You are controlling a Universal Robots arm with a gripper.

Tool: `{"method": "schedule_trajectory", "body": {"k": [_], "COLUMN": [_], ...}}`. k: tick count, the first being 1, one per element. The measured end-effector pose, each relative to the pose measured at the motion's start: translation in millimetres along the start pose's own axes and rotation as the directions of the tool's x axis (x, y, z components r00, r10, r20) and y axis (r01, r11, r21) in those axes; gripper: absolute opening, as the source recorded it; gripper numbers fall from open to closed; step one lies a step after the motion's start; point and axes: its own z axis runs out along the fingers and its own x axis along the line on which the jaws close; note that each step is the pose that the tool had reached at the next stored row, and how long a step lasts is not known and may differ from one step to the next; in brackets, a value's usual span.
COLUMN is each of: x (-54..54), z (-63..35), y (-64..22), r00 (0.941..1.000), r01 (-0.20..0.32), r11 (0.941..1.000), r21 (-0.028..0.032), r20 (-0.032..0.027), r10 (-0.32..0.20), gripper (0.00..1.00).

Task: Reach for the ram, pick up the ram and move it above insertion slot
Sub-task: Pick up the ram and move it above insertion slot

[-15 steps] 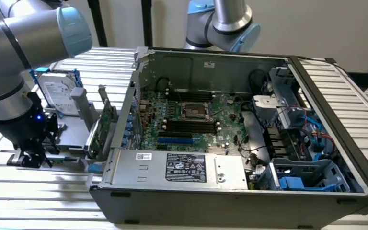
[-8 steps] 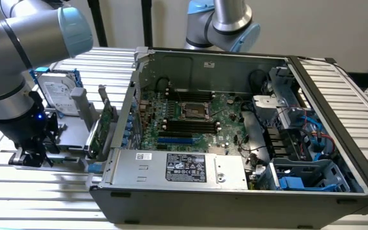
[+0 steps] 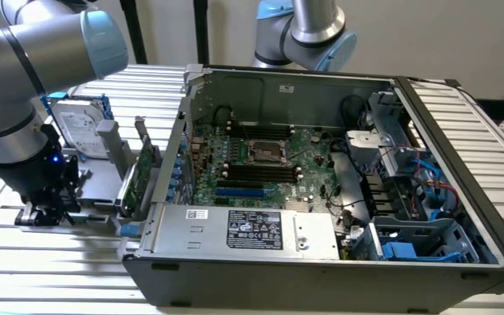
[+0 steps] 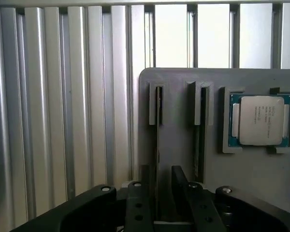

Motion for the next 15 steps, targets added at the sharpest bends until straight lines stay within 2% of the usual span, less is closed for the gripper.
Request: {"method": "schedule_trajectory", "body": {"k": [2,3,4,12,15], "x": [0.0,0.0,0.0,0.0,0.1], "z": [0.2,0.2,0.2,0.3,0.1], "y": [0.0,0.0,0.0,-0.1,-0.1], "r00": [1.0000,1.0000,1.0000,1.0000,1.0000], "r01": [0.001,0.002,0.002,0.002,0.002], "r11": [1.0000,1.0000,1.0000,1.0000,1.0000], "r21": [-0.0006,-0.0010,-0.0013,-0.0014,-0.0014], "r20": [0.0000,0.0000,0.0000,0.0001,0.0021], "r10": [-0.001,-0.002,-0.002,-0.002,-0.002], "gripper": [0.22,0.22,0.16,0.13,0.13]}}
